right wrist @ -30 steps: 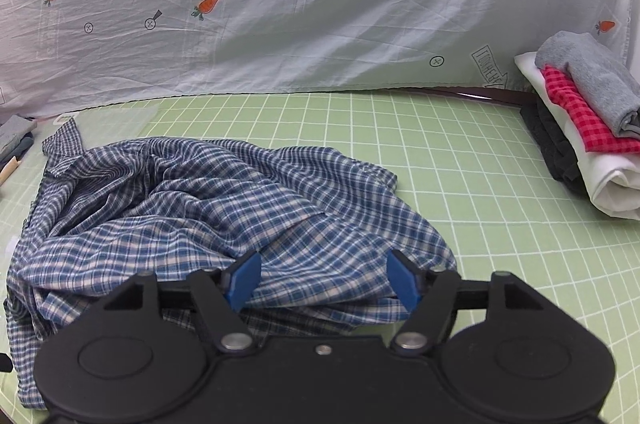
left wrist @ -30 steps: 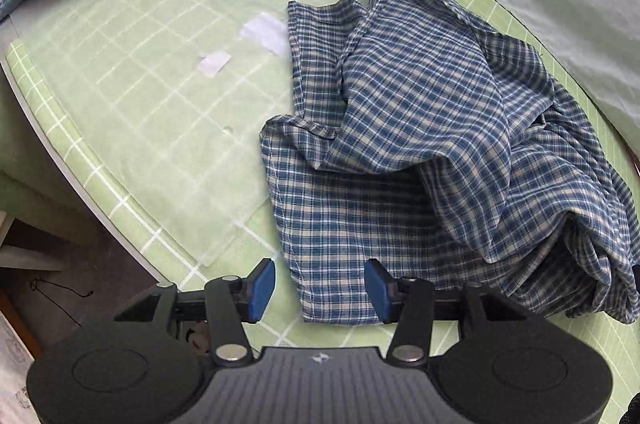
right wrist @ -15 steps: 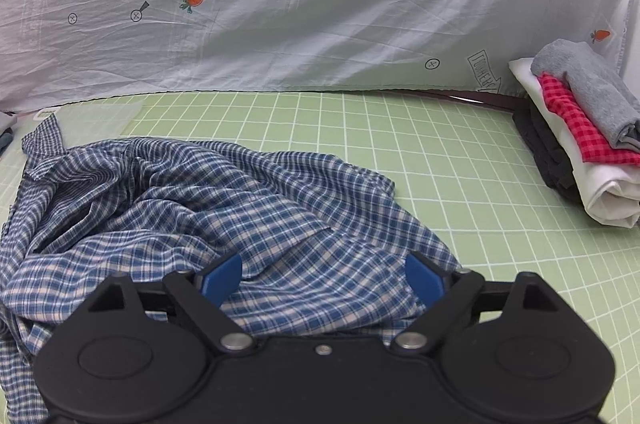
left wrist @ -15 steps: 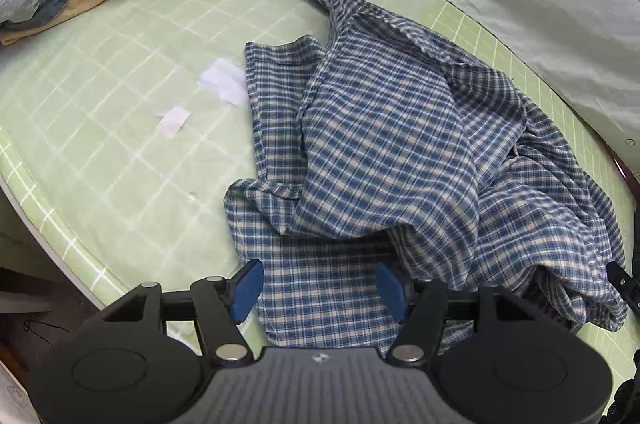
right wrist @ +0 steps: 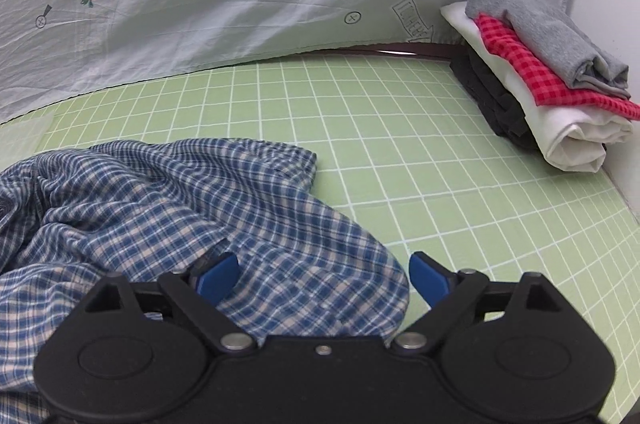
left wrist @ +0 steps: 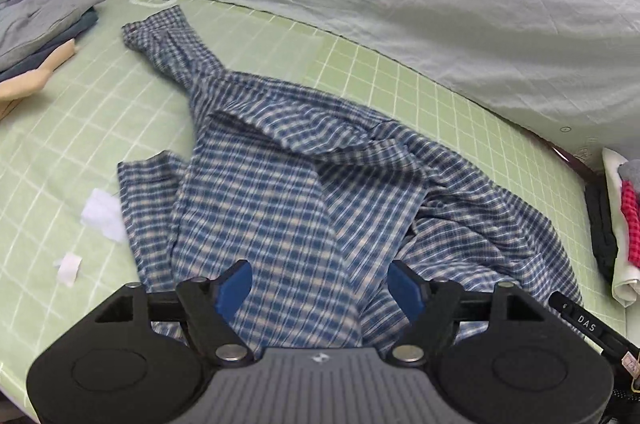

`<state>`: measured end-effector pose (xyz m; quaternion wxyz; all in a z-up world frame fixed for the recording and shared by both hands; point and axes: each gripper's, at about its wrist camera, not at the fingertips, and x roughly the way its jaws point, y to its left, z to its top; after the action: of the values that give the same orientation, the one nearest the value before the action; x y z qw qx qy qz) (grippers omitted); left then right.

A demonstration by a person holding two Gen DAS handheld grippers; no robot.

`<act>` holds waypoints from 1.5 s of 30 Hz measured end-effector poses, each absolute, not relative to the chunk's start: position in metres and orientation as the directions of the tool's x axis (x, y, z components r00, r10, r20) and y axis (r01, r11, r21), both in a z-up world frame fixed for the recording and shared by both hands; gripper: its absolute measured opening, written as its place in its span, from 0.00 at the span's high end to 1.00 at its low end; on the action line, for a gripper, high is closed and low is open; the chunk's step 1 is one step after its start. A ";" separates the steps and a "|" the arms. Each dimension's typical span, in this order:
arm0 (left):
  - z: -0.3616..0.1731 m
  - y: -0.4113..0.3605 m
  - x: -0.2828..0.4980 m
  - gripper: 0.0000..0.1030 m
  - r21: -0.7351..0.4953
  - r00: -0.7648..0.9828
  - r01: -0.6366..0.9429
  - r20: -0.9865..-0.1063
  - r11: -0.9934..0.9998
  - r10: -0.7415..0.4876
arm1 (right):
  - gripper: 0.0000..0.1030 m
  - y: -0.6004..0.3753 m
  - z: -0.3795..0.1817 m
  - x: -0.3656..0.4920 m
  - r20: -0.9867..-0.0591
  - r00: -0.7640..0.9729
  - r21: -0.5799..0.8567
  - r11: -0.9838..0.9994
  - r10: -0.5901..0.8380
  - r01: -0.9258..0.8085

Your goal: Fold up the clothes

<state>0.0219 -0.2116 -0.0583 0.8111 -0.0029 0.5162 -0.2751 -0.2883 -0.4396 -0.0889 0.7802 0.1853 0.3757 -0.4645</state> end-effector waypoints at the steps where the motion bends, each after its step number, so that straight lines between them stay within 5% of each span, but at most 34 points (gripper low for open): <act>1: -0.058 -0.219 0.027 0.23 -0.293 0.313 0.463 -0.829 0.836 -0.464 | 0.10 -0.444 -0.091 -0.289 -0.764 0.282 -0.049 0.488 -0.580 0.872; 9: -0.085 -0.286 0.063 0.23 -0.296 0.216 0.559 -0.850 0.775 -0.481 | 0.10 -0.477 -0.105 -0.294 -0.804 0.269 0.030 0.415 -0.530 0.909; 11: -0.097 -0.297 0.064 0.33 -0.261 0.209 0.571 -0.871 0.779 -0.445 | 0.12 -0.480 -0.108 -0.295 -0.815 0.285 0.060 0.416 -0.505 0.908; 13: -0.105 -0.296 0.067 0.70 -0.245 0.213 0.557 -0.881 0.794 -0.422 | 0.23 -0.480 -0.110 -0.296 -0.819 0.312 0.093 0.426 -0.481 0.900; 15: -0.110 -0.282 0.073 0.88 -0.261 0.223 0.514 -0.879 0.817 -0.421 | 0.28 -0.478 -0.112 -0.293 -0.819 0.338 0.106 0.457 -0.464 0.883; 19: -0.111 -0.247 0.086 0.93 -0.270 0.290 0.401 -0.869 0.875 -0.401 | 0.53 -0.477 -0.114 -0.284 -0.819 0.371 0.111 0.512 -0.439 0.852; 22: -0.099 -0.203 0.101 0.95 -0.241 0.417 0.254 -0.846 0.937 -0.331 | 0.59 -0.476 -0.111 -0.281 -0.808 0.381 0.106 0.525 -0.449 0.844; 27: -0.085 -0.135 0.120 0.95 -0.128 0.536 0.033 -0.835 0.991 -0.126 | 0.60 -0.477 -0.111 -0.284 -0.808 0.383 0.116 0.517 -0.447 0.848; 32: -0.093 -0.103 0.114 0.89 -0.143 0.488 -0.023 -0.866 0.989 -0.114 | 0.53 -0.477 -0.114 -0.284 -0.816 0.376 0.126 0.499 -0.440 0.857; 35: -0.092 -0.111 0.099 0.70 -0.159 0.487 0.036 -0.859 0.987 -0.156 | 0.47 -0.476 -0.112 -0.286 -0.813 0.375 0.132 0.487 -0.445 0.863; 37: -0.090 -0.120 0.091 0.40 -0.199 0.487 0.082 -0.847 0.977 -0.213 | 0.39 -0.475 -0.111 -0.288 -0.812 0.374 0.135 0.479 -0.448 0.867; 38: -0.089 -0.125 0.089 0.34 -0.219 0.486 0.104 -0.840 0.970 -0.242 | 0.38 -0.475 -0.110 -0.289 -0.812 0.382 0.150 0.474 -0.442 0.868; 45: -0.102 -0.162 0.091 0.33 -0.186 0.448 0.222 -0.852 0.957 -0.270 | 0.25 -0.479 -0.120 -0.299 -0.814 0.473 0.332 0.399 -0.336 0.855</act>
<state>0.0907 -0.1617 -0.1022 0.8506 -0.0234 0.5050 -0.1446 -0.2987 -0.4788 -0.1203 0.7661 0.3868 0.3352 -0.3887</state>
